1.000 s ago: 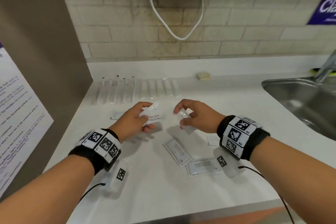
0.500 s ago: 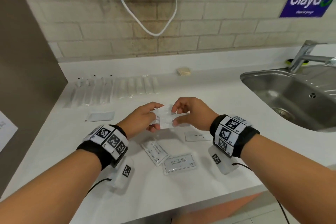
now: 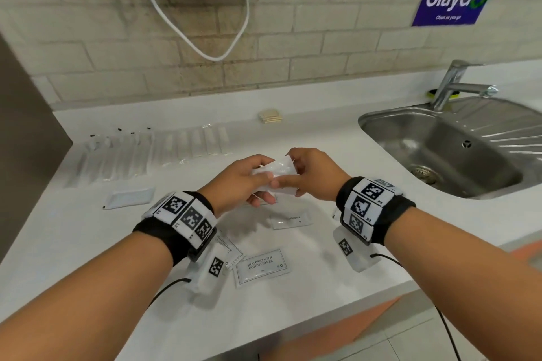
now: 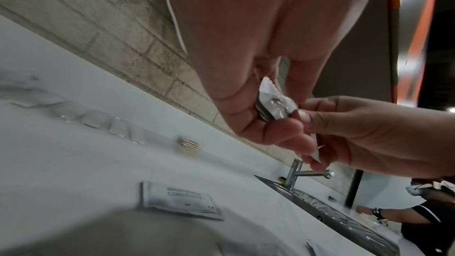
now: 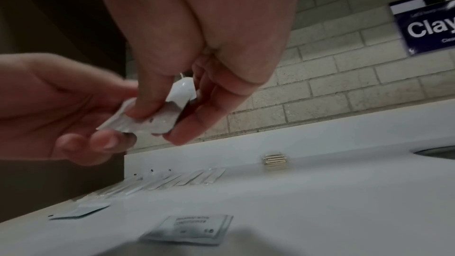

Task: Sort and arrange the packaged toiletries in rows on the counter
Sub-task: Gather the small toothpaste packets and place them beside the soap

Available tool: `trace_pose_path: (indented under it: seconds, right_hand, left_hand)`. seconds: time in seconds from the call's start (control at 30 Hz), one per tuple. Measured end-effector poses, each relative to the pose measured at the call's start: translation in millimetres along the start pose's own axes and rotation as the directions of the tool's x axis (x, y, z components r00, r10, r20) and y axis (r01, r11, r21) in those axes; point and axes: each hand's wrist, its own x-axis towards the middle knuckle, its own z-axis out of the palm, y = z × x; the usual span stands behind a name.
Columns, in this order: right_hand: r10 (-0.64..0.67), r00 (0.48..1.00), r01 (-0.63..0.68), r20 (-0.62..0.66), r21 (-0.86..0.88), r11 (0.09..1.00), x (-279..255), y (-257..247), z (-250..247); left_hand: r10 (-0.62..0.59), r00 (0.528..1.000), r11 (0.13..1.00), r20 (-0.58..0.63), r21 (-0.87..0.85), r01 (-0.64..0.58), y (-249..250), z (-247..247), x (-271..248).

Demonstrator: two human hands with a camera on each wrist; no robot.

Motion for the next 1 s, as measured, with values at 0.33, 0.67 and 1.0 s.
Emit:
trace_pose_path:
  seconds: [0.33,0.67,1.0]
  right_hand:
    - [0.365,0.929,-0.278,0.062,-0.536,0.797,-18.4,53.9,-39.3]
    - [0.370,0.916,-0.199,0.152,-0.629,0.752,-31.3,75.3,-18.5]
    - [0.226,0.940,-0.029,0.255,-0.600,0.799,-13.1,54.0,26.0]
  left_hand:
    - [0.031,0.998,0.997,-0.047,0.073,-0.028,-12.7,10.8,28.1]
    - [-0.003,0.999,0.998,-0.053,0.069,0.007,-15.8,10.2,42.9]
    - [-0.033,0.990,0.998,-0.137,0.049,0.040,-23.9,-17.5,37.7]
